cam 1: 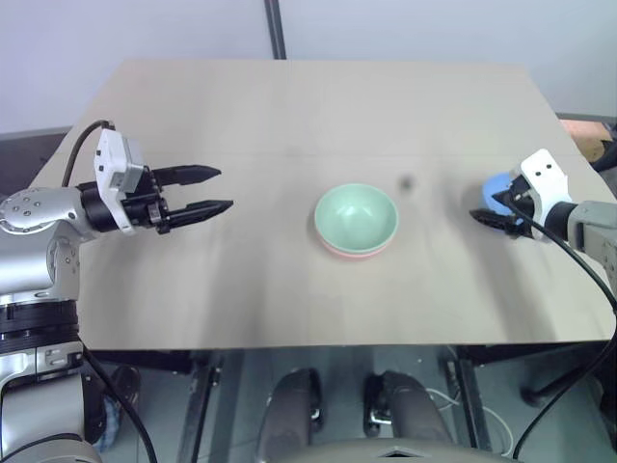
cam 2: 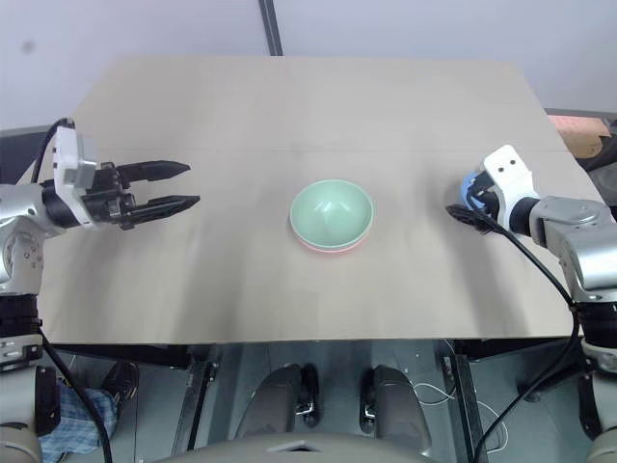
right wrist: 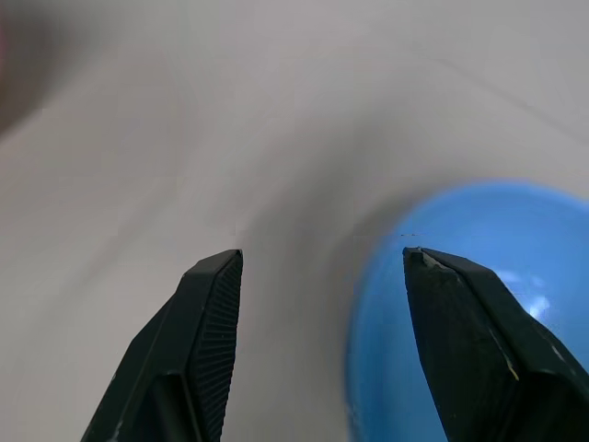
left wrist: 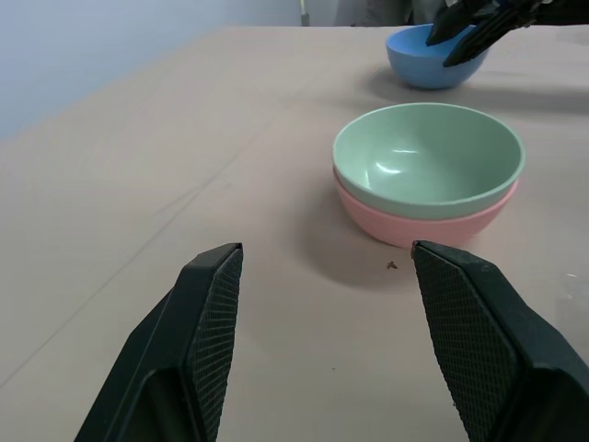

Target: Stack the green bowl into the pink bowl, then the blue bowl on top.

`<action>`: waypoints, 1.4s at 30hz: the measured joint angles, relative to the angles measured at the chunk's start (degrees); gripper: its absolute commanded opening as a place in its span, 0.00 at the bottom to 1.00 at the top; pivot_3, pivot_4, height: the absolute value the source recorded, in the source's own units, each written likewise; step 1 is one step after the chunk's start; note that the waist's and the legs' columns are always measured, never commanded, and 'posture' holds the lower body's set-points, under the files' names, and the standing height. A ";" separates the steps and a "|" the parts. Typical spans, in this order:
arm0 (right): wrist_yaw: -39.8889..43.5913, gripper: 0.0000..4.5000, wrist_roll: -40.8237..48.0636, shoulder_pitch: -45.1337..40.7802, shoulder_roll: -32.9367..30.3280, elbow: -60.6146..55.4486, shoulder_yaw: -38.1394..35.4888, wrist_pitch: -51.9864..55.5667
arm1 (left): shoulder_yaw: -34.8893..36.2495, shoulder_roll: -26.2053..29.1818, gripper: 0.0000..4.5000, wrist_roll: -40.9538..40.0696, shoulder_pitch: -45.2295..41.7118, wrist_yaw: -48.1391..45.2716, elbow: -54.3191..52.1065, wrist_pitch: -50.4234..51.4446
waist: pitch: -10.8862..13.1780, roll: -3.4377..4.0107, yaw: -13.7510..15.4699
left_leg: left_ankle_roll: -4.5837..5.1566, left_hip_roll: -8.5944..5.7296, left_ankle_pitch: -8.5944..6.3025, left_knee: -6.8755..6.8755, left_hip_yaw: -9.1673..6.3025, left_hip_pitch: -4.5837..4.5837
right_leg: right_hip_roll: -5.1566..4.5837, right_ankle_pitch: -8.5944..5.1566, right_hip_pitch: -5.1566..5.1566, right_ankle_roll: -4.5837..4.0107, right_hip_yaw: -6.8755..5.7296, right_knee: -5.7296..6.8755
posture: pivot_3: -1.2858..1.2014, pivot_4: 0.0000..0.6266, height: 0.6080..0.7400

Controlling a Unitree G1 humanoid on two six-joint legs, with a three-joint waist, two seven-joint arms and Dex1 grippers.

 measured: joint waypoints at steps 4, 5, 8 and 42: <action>-0.37 0.68 -2.62 -0.12 -1.04 2.95 1.59 0.42 | 0.05 0.07 0.69 -1.73 1.16 -2.16 -0.27 0.33 | 0.01 0.01 -0.05 | -0.01 0.00 0.00 -0.02 0.03 0.01 | 0.00 0.00 -0.01 0.00 0.02 0.00 | 0.52 0.24 1.00; -0.37 0.68 -2.82 -0.12 -1.06 3.11 1.65 0.67 | 0.04 0.11 0.69 -1.80 1.58 -2.73 -0.36 0.58 | 0.01 0.02 -0.07 | -0.01 0.00 0.00 -0.02 0.03 0.01 | 0.00 0.00 -0.02 0.00 0.02 0.00 | 0.52 0.24 1.00; -0.43 0.68 -4.25 -0.02 -1.13 3.92 2.38 1.75 | -0.17 0.13 0.69 -2.20 2.86 -4.47 -0.65 0.98 | 0.01 0.02 -0.14 | -0.01 0.02 0.00 -0.03 0.03 0.00 | 0.00 0.00 -0.04 0.00 0.01 0.00 | 0.52 0.24 1.00; 16.70 0.01 5.96 -12.81 4.30 -25.35 15.11 -2.04 | -9.05 -5.04 0.70 1.49 -5.60 -7.05 5.54 -3.53 | 0.06 0.08 0.26 | 0.11 -0.01 -0.07 0.02 0.14 -0.21 | 0.00 0.00 -0.22 0.01 0.08 -0.03 | 0.52 0.24 1.00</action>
